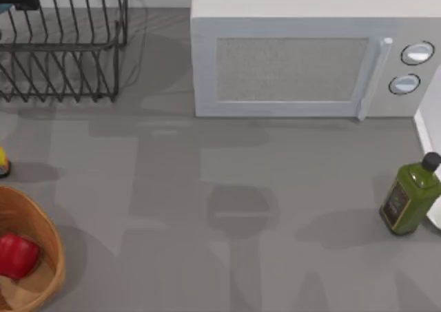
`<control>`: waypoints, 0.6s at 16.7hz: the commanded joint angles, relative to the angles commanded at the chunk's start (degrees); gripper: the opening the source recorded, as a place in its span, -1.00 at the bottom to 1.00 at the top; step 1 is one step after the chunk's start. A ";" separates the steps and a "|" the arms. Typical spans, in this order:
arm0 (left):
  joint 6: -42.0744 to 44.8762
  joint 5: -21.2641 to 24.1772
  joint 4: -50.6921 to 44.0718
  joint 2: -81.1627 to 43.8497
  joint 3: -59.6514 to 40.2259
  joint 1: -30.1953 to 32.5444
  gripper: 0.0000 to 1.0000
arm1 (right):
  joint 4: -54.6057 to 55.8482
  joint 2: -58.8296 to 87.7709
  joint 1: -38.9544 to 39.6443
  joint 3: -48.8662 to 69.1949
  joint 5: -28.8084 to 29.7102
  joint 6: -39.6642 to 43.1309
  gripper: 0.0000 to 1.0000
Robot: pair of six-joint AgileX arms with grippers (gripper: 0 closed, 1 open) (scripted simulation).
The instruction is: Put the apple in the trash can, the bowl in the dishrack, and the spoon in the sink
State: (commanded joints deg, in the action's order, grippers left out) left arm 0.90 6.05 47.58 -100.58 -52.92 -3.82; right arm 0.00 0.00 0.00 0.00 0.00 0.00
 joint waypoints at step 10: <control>-0.14 -1.40 -10.68 19.47 11.81 0.77 1.00 | 0.00 0.00 0.00 0.00 0.00 0.00 1.00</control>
State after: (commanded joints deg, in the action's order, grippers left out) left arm 0.76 4.65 36.90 -81.11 -41.12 -3.05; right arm 0.00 0.00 0.00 0.00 0.00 0.00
